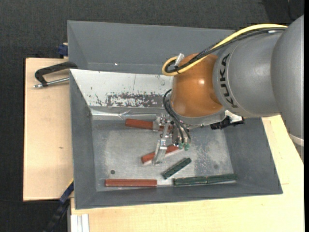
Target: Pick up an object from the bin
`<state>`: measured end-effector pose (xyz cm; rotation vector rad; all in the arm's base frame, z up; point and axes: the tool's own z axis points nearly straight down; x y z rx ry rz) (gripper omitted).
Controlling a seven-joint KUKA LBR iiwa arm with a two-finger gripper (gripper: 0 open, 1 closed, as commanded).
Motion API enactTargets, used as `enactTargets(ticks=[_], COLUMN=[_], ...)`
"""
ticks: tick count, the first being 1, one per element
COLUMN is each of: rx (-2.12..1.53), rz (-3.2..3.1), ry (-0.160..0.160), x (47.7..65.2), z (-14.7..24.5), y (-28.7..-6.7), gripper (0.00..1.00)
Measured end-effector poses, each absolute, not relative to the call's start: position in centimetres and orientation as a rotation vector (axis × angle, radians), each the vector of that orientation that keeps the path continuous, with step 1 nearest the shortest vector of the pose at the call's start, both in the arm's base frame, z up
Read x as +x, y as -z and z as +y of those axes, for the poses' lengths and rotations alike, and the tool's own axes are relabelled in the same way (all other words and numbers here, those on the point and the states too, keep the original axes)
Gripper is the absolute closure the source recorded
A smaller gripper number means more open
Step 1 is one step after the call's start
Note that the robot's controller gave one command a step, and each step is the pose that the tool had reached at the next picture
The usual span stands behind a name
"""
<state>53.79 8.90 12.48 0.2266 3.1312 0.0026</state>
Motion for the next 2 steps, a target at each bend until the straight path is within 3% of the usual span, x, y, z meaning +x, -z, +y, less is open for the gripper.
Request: enactTargets(ticks=[1,2], rx=[-0.328,-0.328], rz=[3.124,3.124], ry=[-0.002,-0.002], x=[52.18,52.18], z=[7.68,7.68], y=[-7.05,-7.05], gripper=[1.00,1.00])
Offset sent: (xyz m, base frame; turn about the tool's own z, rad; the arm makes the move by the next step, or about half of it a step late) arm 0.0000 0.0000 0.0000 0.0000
